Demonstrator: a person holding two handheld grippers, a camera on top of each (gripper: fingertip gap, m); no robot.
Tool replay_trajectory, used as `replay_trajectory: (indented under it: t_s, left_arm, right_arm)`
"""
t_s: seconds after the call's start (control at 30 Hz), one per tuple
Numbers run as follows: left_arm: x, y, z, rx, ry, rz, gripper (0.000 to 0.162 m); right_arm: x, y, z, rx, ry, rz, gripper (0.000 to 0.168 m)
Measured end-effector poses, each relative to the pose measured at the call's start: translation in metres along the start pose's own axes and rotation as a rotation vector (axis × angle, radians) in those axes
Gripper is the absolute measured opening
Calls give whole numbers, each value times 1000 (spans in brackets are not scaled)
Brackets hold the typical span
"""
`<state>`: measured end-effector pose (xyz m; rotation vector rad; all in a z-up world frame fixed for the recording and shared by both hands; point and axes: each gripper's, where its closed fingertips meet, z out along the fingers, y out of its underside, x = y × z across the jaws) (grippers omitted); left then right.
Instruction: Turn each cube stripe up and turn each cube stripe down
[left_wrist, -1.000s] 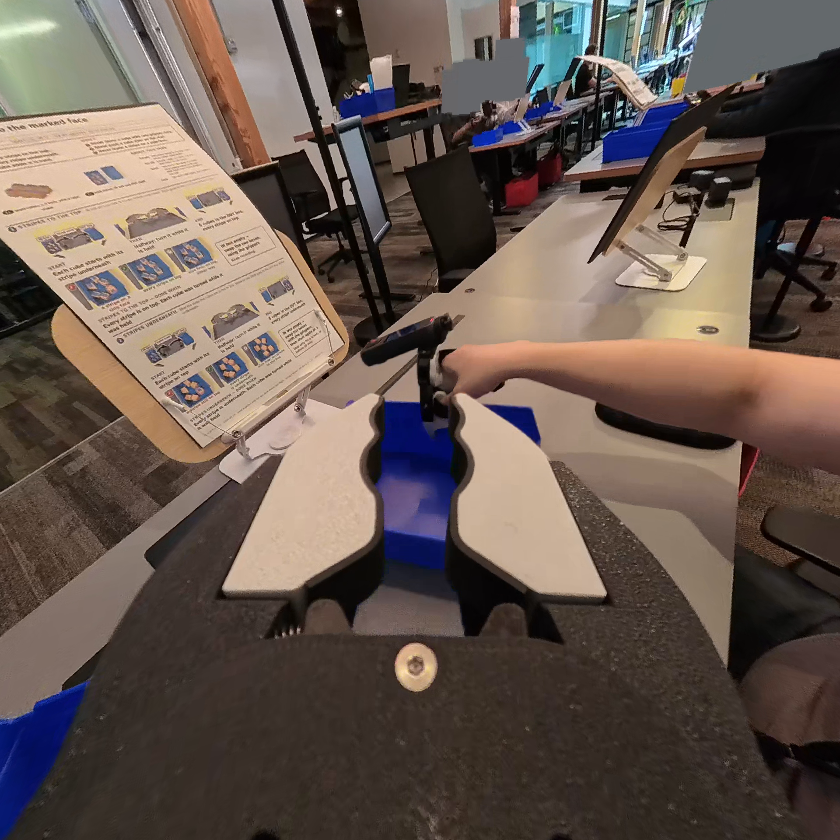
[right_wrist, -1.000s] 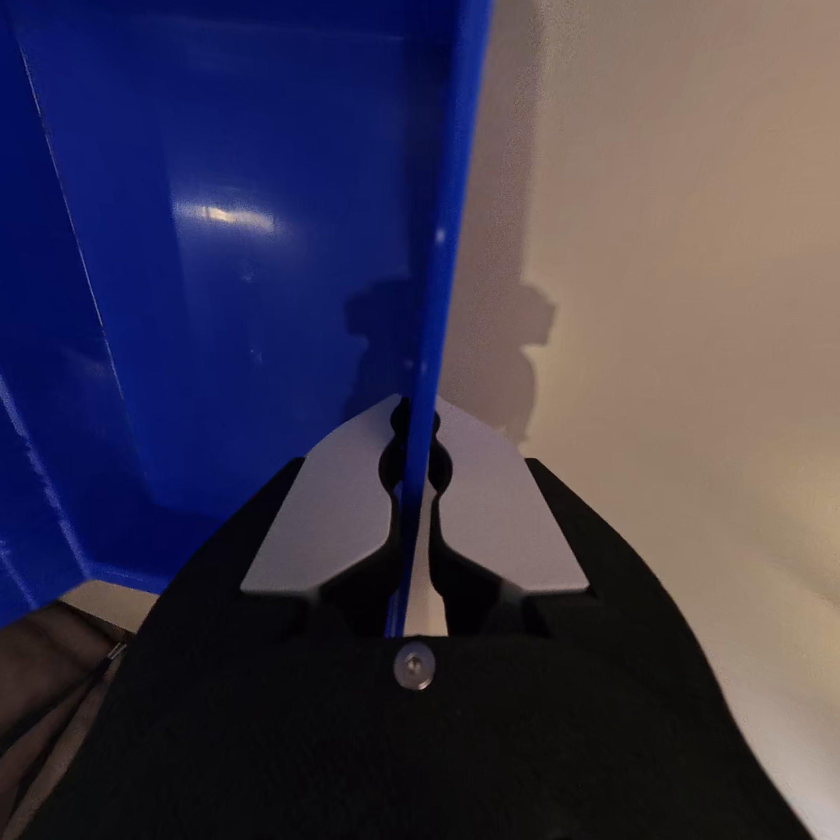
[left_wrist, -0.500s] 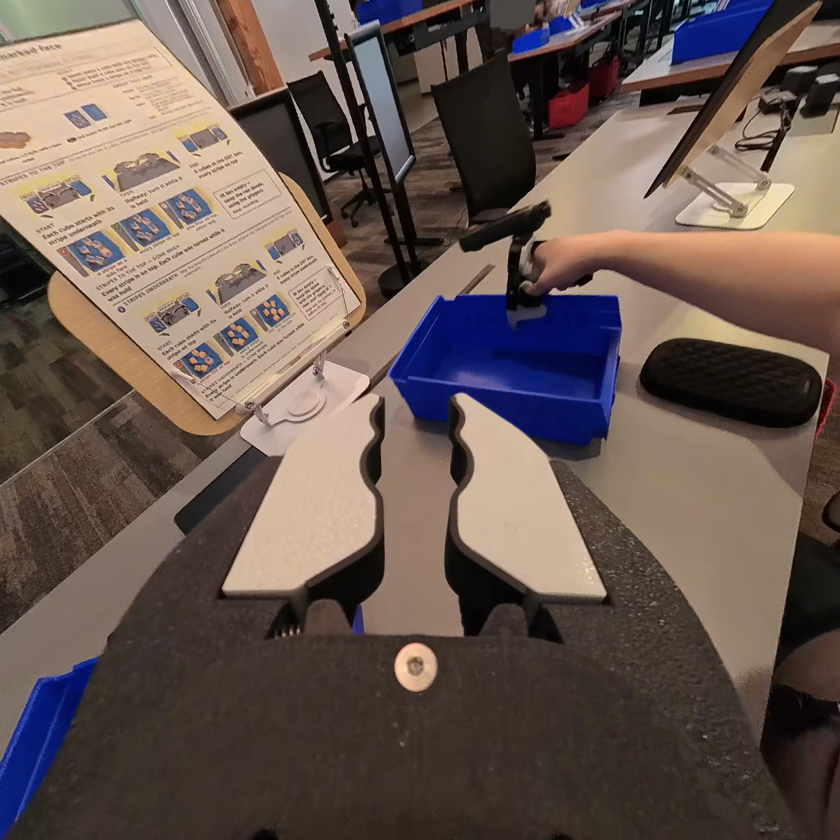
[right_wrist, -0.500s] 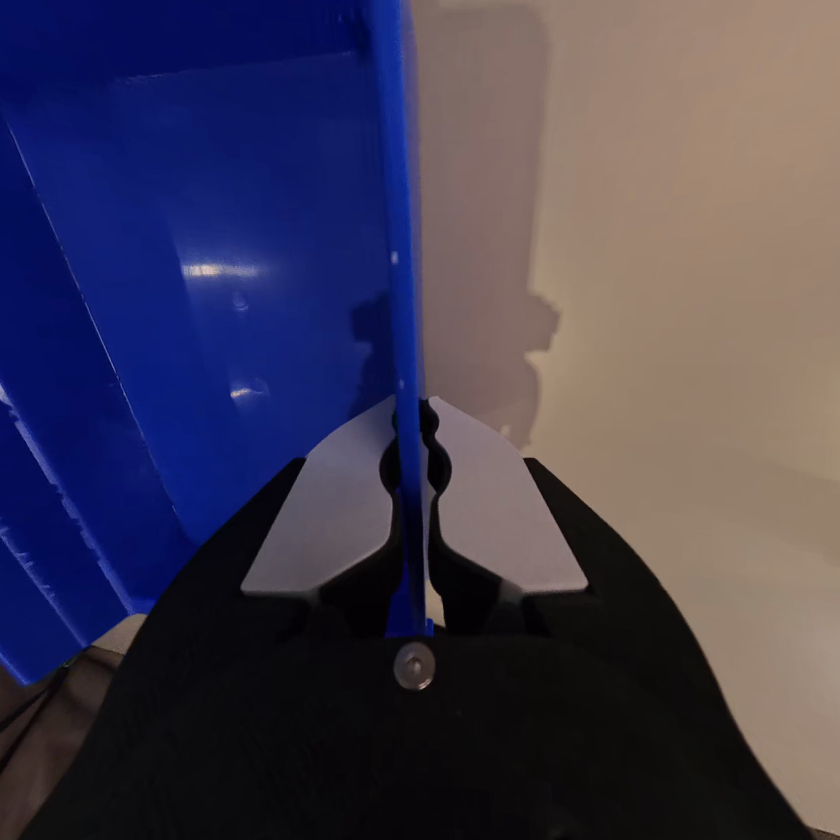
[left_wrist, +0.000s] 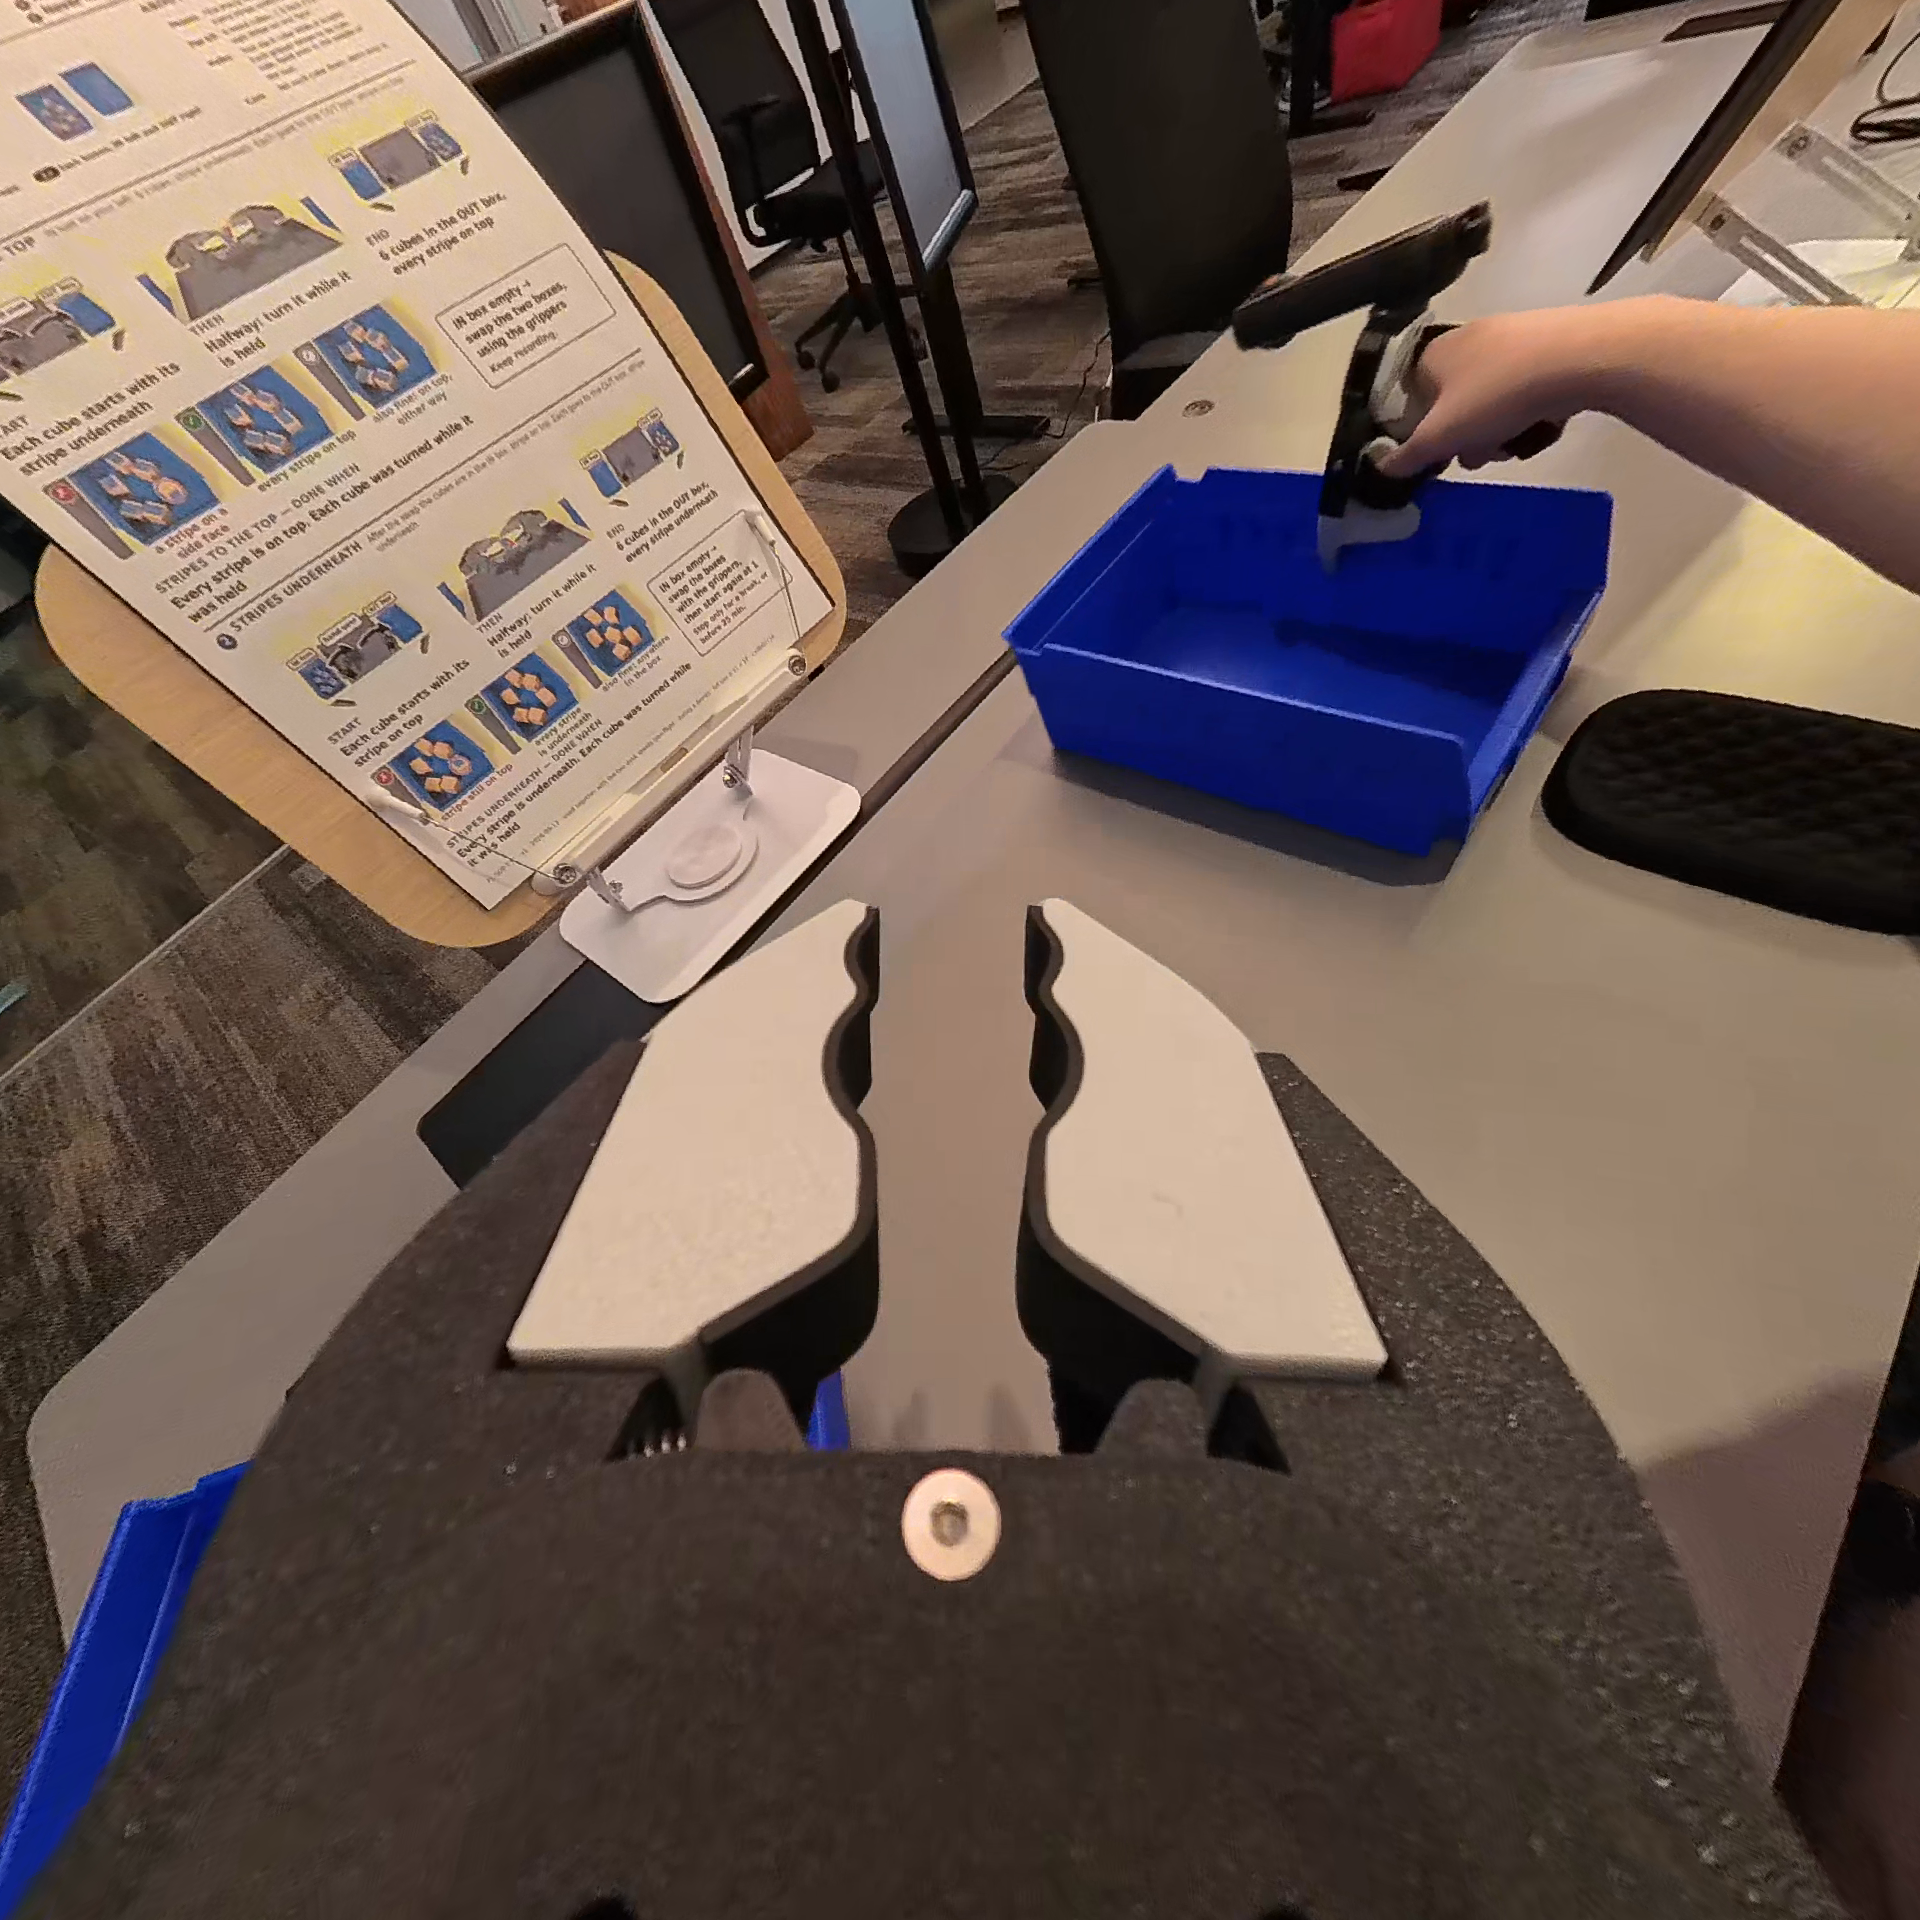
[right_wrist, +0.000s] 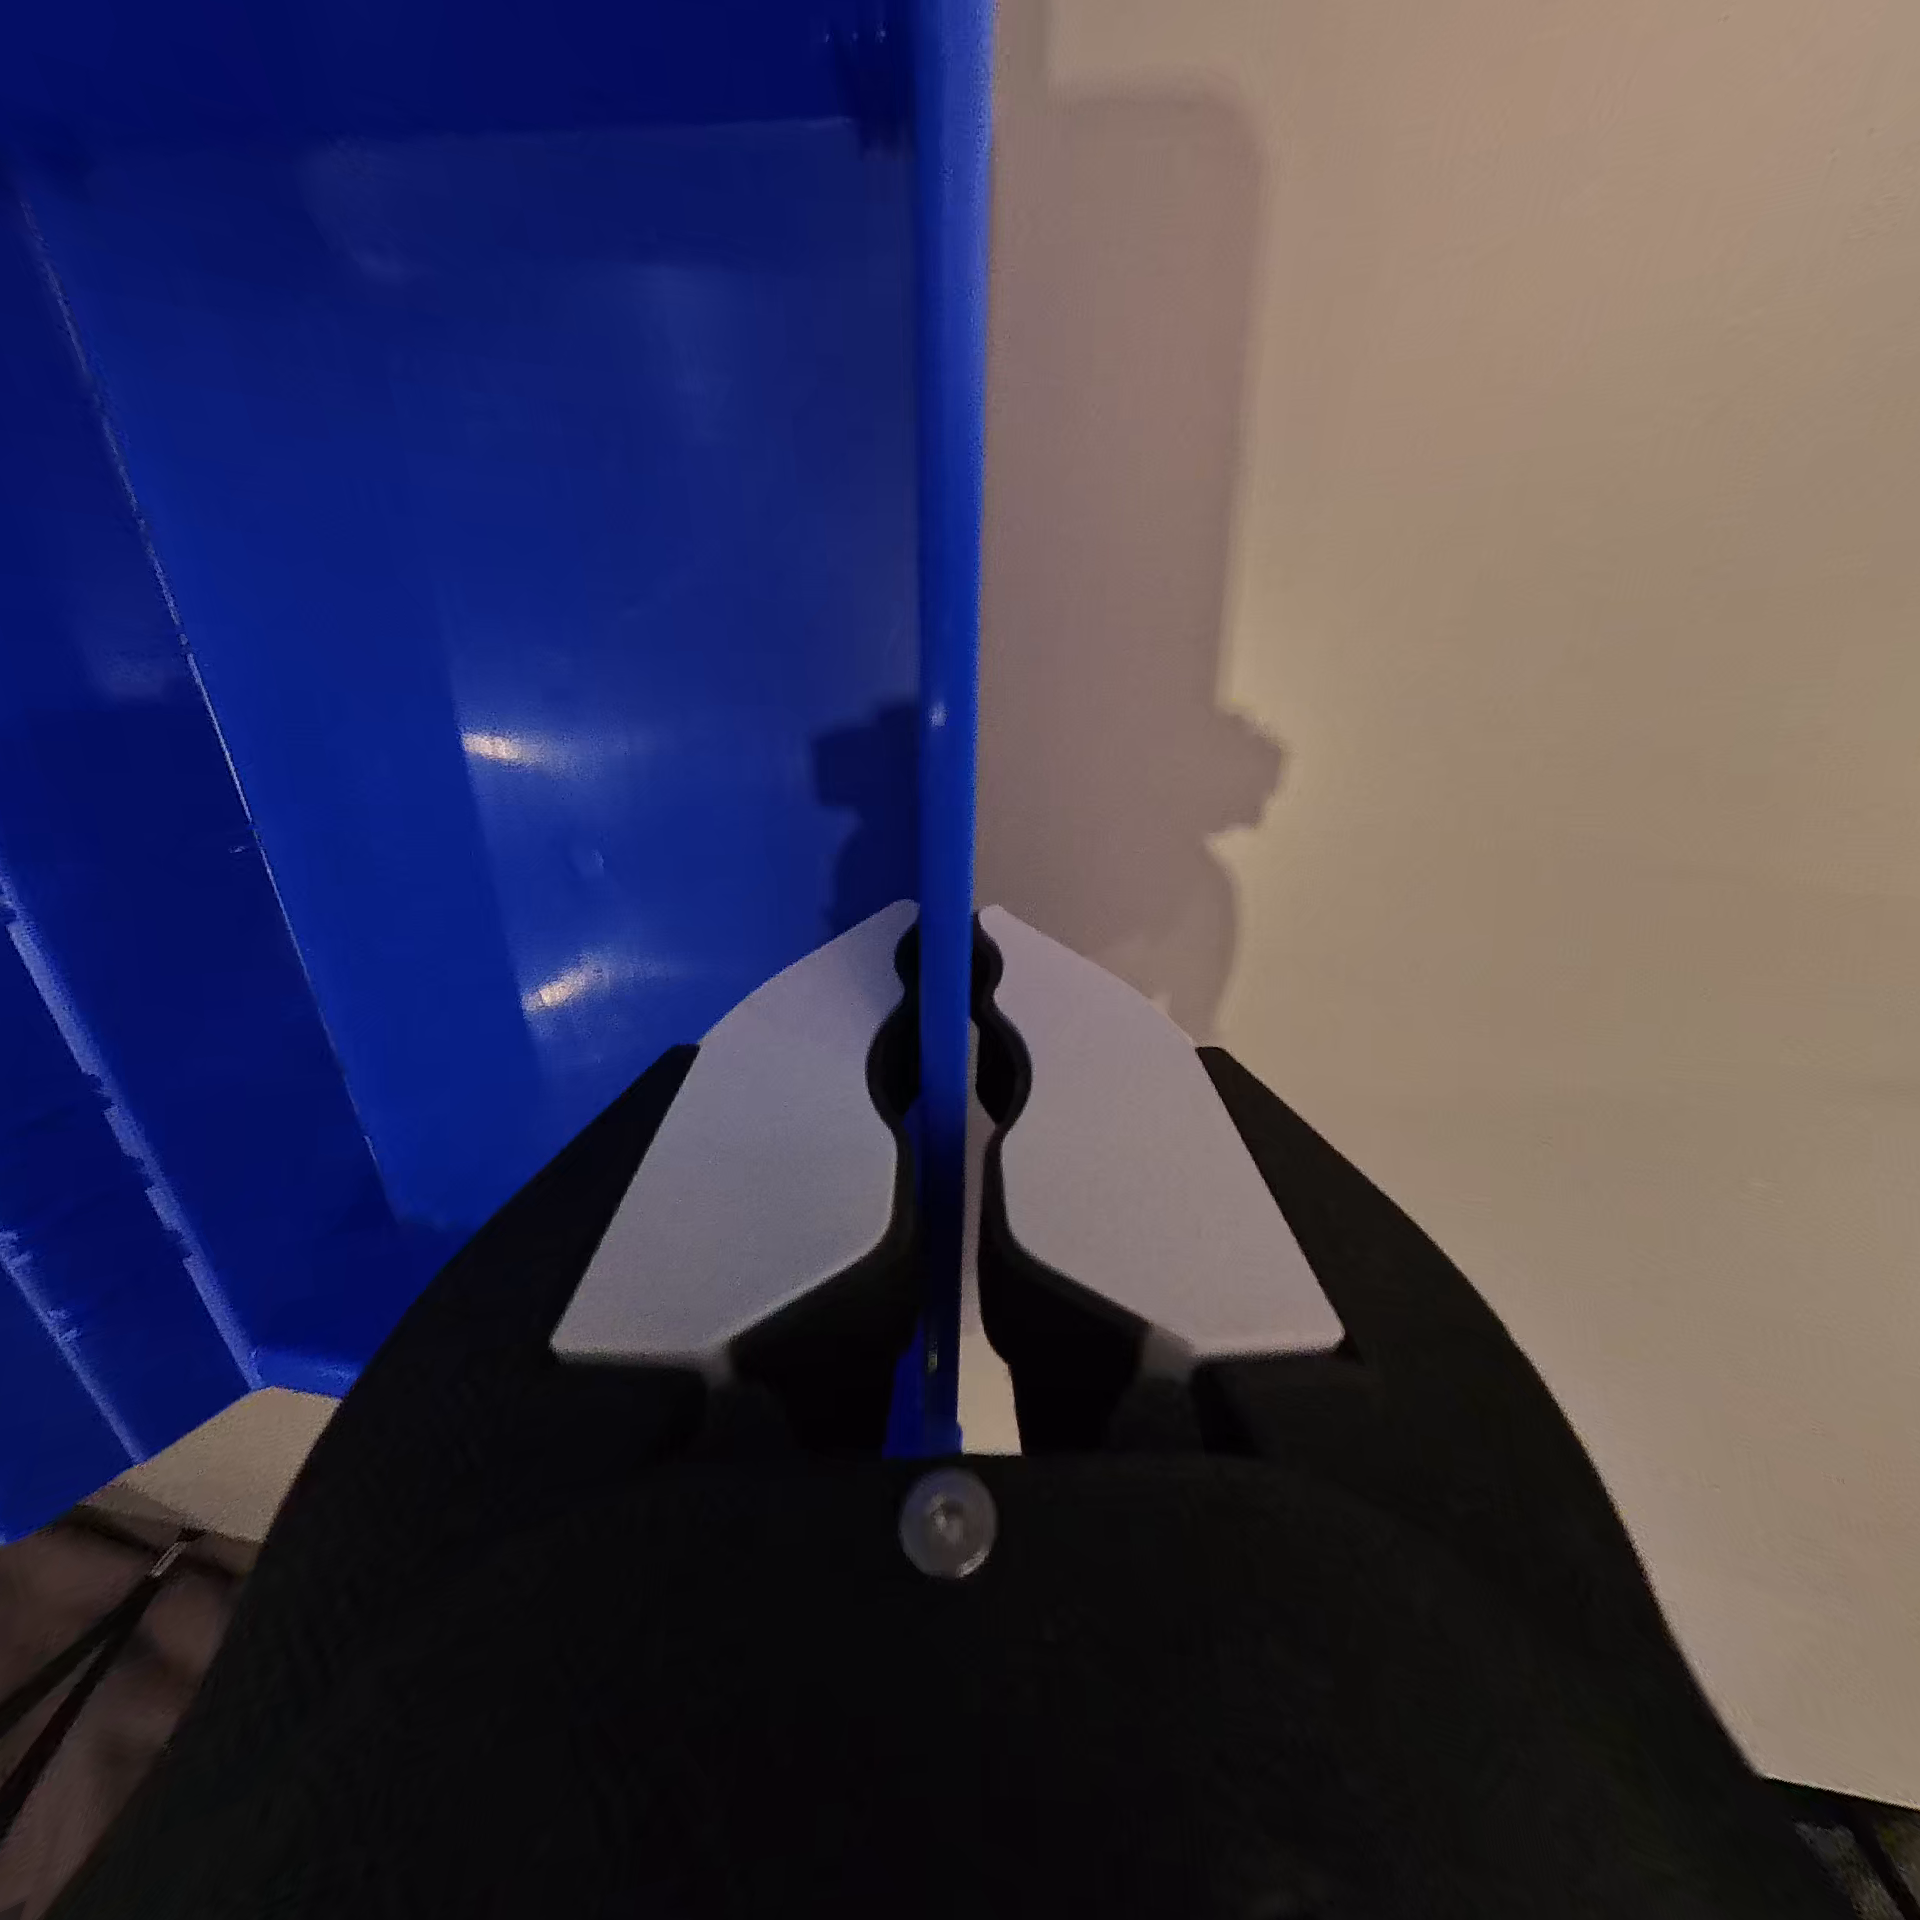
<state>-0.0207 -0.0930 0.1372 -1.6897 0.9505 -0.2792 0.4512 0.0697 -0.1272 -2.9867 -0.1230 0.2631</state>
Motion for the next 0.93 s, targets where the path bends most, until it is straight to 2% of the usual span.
replay_trajectory:
  t_s: [0.17, 0.27, 0.3, 0.4, 0.53, 0.6, 0.67, 0.77, 0.8, 0.83, 0.93]
  left_arm:
    - [-1, 7, 4, -47, 6, -14, 26]
    - [-24, 16, -5, -83, -94, -30, 31]
    - [-39, 19, -13, -78, -161, -52, 32]
    - [-78, 20, -39, -14, -330, -157, 32]
    - [-104, 15, -65, 71, -482, -189, 34]
    - [-106, 6, -73, 120, -522, -170, 34]
    - [-108, -5, -81, 182, -571, -155, 33]
    - [-122, -3, -86, 187, -635, -223, 23]
    - [-129, 7, -82, 132, -641, -257, 24]
    - [-136, 21, -78, 56, -649, -273, 33]
    - [-163, 88, -86, -228, -736, -331, 52]
  right_arm:
    - [10, 3, -4, 41, -11, -57, 10]
    - [8, -12, -30, 227, -32, -87, 34]
    - [8, -20, -45, 312, -18, -99, 44]
    - [10, -39, -111, 602, 101, -144, 60]
    - [-42, -56, -221, 1089, 99, -286, 62]
    - [-73, -56, -254, 1277, 56, -371, 61]
    - [-93, -54, -258, 1322, 5, -416, 61]
    - [-113, -52, -235, 1298, -72, -476, 58]
    - [-115, -55, -227, 1270, -77, -487, 58]
    - [-117, -56, -220, 1228, -84, -483, 58]
    - [-135, -53, -208, 1180, -134, -542, 58]
